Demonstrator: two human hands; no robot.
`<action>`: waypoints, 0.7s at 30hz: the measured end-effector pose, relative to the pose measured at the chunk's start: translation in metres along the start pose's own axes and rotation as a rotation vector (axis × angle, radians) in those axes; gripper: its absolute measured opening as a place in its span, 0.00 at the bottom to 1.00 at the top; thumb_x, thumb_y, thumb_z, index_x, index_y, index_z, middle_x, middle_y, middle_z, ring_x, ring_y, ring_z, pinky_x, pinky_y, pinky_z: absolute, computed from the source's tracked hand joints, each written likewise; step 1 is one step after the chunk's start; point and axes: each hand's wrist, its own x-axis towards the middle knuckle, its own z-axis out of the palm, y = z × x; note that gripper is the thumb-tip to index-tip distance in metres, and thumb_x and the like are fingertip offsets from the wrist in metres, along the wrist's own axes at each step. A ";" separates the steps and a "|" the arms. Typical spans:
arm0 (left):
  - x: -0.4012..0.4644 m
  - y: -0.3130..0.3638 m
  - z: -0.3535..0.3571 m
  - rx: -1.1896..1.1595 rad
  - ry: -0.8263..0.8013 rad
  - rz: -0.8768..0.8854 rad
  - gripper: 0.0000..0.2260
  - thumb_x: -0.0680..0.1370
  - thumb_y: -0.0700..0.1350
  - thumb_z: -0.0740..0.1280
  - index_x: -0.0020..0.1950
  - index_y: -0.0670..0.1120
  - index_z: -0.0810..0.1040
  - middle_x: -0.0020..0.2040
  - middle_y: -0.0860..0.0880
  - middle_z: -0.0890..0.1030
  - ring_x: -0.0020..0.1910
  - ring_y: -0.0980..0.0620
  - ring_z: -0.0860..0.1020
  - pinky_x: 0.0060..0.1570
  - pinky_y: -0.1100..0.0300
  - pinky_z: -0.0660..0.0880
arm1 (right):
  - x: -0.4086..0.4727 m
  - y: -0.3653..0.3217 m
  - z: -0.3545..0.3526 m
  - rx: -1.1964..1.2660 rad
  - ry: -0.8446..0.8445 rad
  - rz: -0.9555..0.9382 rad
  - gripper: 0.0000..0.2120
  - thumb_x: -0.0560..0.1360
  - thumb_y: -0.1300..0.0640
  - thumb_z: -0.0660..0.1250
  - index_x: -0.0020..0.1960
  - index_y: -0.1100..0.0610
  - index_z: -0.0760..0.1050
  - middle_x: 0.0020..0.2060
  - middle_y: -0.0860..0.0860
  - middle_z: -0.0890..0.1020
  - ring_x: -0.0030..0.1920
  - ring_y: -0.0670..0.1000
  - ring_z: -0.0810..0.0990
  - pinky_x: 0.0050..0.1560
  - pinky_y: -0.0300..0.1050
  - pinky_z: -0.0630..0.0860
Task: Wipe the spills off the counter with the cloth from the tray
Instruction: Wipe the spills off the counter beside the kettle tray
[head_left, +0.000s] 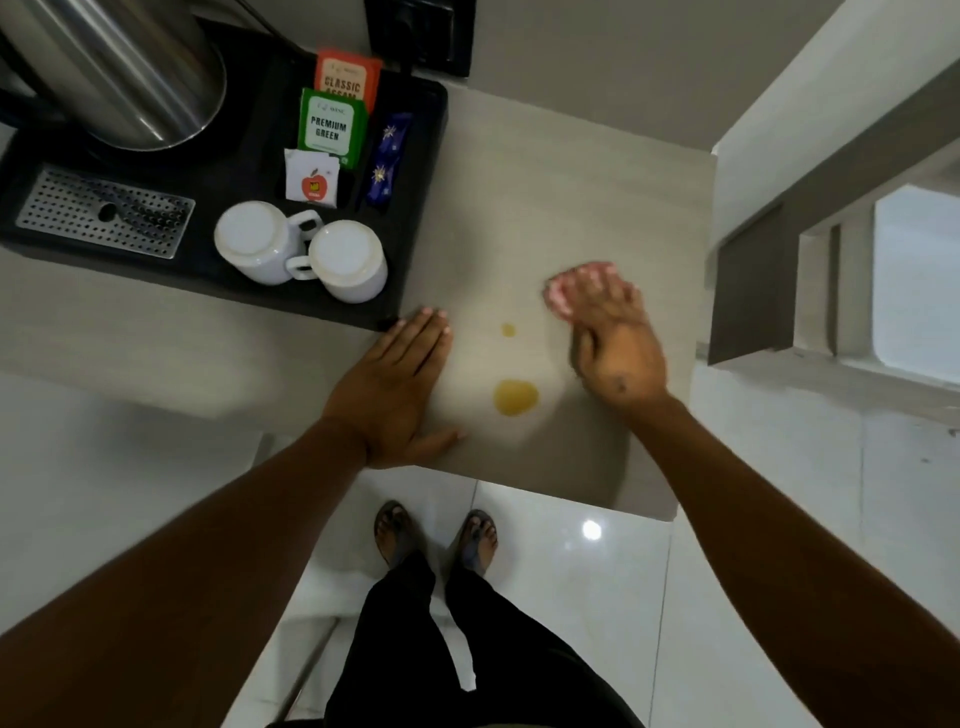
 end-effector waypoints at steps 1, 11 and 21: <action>0.001 0.000 0.000 0.001 0.002 0.004 0.49 0.77 0.72 0.57 0.83 0.37 0.49 0.85 0.37 0.51 0.84 0.41 0.47 0.82 0.50 0.42 | 0.002 0.014 -0.007 -0.007 0.030 0.098 0.29 0.72 0.62 0.58 0.73 0.54 0.69 0.74 0.58 0.70 0.76 0.63 0.62 0.78 0.58 0.52; 0.002 0.003 0.000 0.000 -0.006 0.013 0.48 0.76 0.71 0.58 0.83 0.37 0.50 0.84 0.36 0.53 0.84 0.40 0.49 0.82 0.44 0.48 | 0.081 -0.021 0.000 0.010 -0.041 -0.080 0.25 0.75 0.67 0.59 0.71 0.55 0.73 0.73 0.58 0.71 0.76 0.65 0.61 0.77 0.56 0.53; 0.001 0.005 -0.002 0.023 -0.026 -0.011 0.49 0.76 0.72 0.54 0.83 0.37 0.48 0.85 0.37 0.50 0.84 0.40 0.47 0.83 0.45 0.46 | -0.039 0.004 -0.011 -0.021 -0.131 -0.098 0.27 0.74 0.62 0.57 0.74 0.58 0.69 0.74 0.60 0.68 0.77 0.64 0.60 0.77 0.59 0.53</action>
